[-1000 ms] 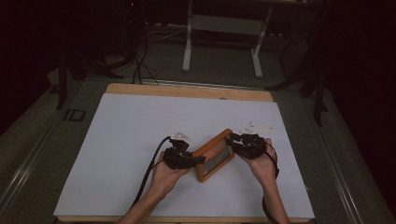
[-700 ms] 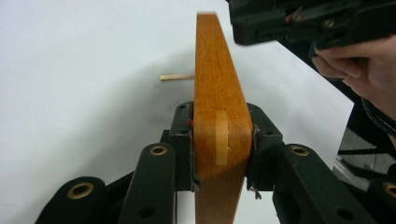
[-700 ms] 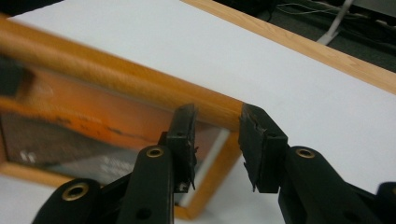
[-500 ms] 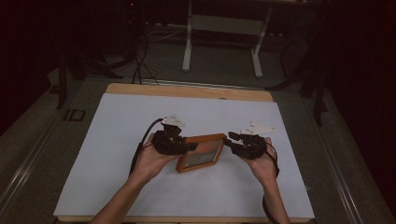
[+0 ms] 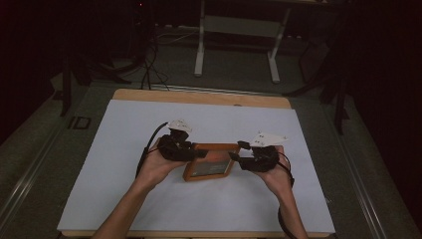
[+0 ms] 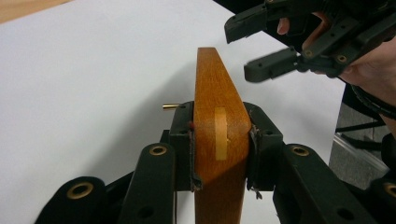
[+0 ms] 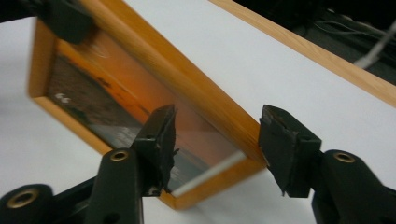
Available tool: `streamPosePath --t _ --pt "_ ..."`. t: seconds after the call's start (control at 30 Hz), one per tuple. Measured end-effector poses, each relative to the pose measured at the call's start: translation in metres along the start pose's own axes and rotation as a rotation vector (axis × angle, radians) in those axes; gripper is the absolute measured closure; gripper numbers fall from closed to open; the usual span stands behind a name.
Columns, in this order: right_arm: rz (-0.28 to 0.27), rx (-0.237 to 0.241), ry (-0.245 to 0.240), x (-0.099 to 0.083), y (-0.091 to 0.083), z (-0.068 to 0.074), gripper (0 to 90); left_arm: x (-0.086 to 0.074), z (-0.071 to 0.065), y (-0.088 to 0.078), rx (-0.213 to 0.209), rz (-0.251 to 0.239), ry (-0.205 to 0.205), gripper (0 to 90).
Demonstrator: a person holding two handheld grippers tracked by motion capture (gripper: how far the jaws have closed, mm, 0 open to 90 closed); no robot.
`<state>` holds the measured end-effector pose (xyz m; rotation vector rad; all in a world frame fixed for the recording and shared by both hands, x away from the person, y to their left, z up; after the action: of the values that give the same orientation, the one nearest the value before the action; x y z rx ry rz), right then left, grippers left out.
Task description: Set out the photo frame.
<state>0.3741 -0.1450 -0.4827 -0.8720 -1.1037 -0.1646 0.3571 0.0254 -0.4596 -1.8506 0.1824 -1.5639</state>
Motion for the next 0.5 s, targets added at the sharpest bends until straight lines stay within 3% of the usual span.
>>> streamPosePath --t 0.2,0.5 --pt "-0.017 0.07 -0.037 0.006 0.0 0.012 39.0 0.006 -0.007 0.002 -0.022 0.013 0.134 68.9" --pt "-0.004 0.183 -0.115 0.007 0.007 0.033 29.2 0.012 -0.017 0.005 -0.042 0.033 0.283 68.8"
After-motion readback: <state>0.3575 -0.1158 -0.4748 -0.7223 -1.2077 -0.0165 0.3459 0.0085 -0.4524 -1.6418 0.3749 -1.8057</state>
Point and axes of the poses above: each handheld gripper's, and its own axes: y roughly forward along the jaws, x roughly out of its top, z roughly to its left, the point moved 8 cm from there along y, roughly forward along the jaws, and after that the axes turned 15 degrees about y, right-handed, at the moved point
